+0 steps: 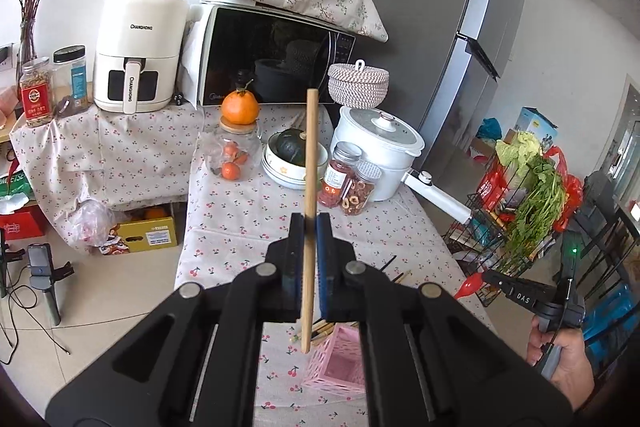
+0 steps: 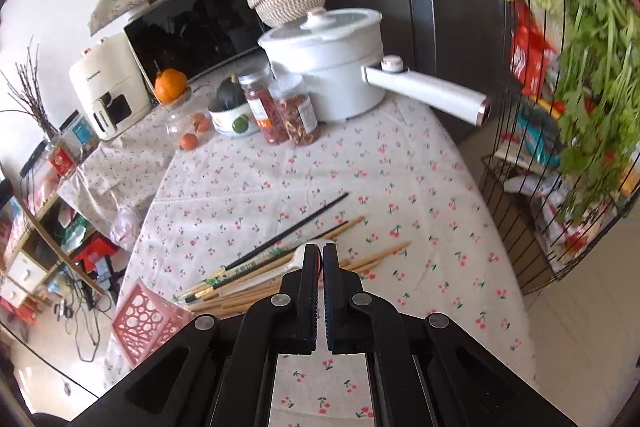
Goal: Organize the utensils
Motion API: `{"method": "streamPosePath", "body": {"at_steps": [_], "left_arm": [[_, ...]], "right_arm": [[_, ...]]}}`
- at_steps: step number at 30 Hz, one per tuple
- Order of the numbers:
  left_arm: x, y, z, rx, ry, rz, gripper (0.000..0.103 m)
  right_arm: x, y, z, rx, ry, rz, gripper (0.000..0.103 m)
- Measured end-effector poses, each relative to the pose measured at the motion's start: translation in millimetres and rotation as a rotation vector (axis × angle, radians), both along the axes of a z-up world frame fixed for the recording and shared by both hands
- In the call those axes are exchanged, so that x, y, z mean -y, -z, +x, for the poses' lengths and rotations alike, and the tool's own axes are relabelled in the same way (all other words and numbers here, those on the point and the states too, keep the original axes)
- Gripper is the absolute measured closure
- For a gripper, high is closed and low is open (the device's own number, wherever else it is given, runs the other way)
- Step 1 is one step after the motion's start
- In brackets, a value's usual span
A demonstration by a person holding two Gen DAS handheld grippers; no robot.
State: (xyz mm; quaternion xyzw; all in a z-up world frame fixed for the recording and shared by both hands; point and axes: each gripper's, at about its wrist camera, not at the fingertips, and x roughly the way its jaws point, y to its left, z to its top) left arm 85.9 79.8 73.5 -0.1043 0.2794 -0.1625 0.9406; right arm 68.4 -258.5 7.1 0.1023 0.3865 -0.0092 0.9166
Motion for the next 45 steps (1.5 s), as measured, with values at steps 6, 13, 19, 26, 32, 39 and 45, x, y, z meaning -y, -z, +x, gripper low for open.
{"method": "streamPosePath", "body": {"at_steps": [6, 13, 19, 26, 32, 39, 45], "left_arm": [[16.9, 2.1, -10.6, 0.018, 0.081, -0.033, 0.096], [30.3, 7.8, -14.1, -0.001, 0.111, -0.016, 0.096], [29.3, 4.0, -15.7, 0.02, 0.102, -0.015, 0.096], [35.4, 12.1, -10.5, 0.004, 0.111, 0.004, 0.096], [36.8, 15.8, -7.1, -0.009, 0.113, 0.008, 0.096], [40.6, 17.0, -8.6, -0.002, 0.109, 0.019, 0.096], [43.9, 14.3, -10.8, 0.015, 0.118, 0.022, 0.096]], "right_arm": [[-14.6, -64.1, -34.8, 0.206, -0.034, -0.015, 0.101], [-1.0, -17.1, -5.7, -0.02, -0.023, 0.058, 0.089], [62.2, 67.2, 24.9, -0.303, 0.19, 0.154, 0.048], [93.2, 129.5, 43.3, -0.432, 0.333, 0.14, 0.051], [90.7, 146.9, 49.1, -0.41, 0.301, 0.139, 0.091], [94.7, 147.9, 43.9, -0.292, 0.269, 0.255, 0.098], [62.5, 81.3, 34.5, -0.131, 0.155, 0.161, 0.101]]}}
